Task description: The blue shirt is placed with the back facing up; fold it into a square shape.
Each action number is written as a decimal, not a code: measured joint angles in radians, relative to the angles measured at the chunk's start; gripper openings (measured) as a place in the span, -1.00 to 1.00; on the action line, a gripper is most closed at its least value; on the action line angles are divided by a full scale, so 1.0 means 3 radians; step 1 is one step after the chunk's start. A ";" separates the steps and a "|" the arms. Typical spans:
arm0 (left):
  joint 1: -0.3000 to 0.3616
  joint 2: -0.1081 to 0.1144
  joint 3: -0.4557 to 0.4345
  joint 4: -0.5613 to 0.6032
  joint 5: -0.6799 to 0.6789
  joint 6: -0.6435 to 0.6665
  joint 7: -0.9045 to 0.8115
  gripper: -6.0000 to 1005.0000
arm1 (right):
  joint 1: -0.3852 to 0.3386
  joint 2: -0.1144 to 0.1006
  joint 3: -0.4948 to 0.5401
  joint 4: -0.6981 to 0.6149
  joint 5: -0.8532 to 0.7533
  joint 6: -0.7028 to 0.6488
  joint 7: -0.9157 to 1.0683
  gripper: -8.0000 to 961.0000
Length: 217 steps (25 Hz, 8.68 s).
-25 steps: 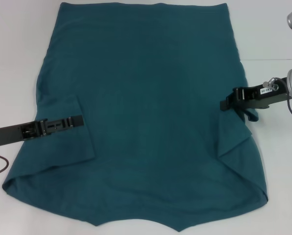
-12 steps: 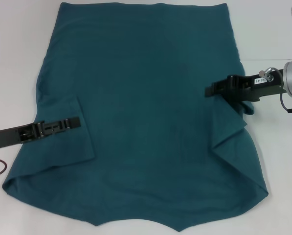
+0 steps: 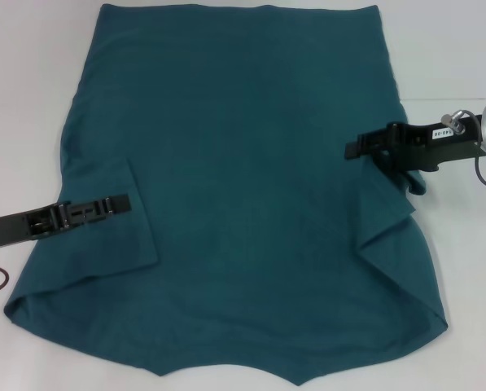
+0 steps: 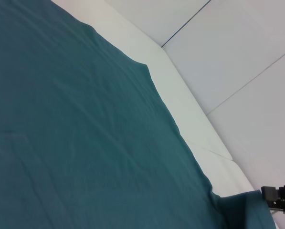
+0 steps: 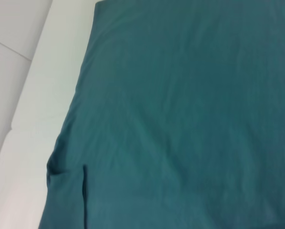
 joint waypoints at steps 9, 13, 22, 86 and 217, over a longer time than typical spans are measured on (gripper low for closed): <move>0.0004 0.0001 -0.0001 -0.0002 0.0000 -0.0007 -0.0006 0.58 | 0.0008 -0.0008 0.0058 0.0035 -0.0002 -0.0024 0.0130 0.16; 0.0007 0.0000 -0.0001 -0.0002 0.0000 -0.0008 -0.0007 0.58 | 0.0034 -0.0026 -0.0002 0.0035 -0.0113 -0.0038 0.0175 0.16; 0.0010 0.0008 -0.0001 -0.0046 0.0001 -0.0037 -0.0013 0.58 | 0.0106 -0.0042 -0.0378 -0.0002 -0.0207 -0.0100 0.0192 0.16; 0.0218 0.0253 -0.0653 0.0335 0.0896 0.0672 -0.1388 0.58 | -0.0534 -0.0205 0.0360 -0.0406 0.0133 -0.1170 -0.0287 0.16; -0.0021 0.0215 -0.0389 -0.0219 0.1054 -0.0087 -0.1077 -0.95 | -0.0781 -0.0091 0.0417 -0.0583 -0.0806 -0.1354 -0.1049 0.15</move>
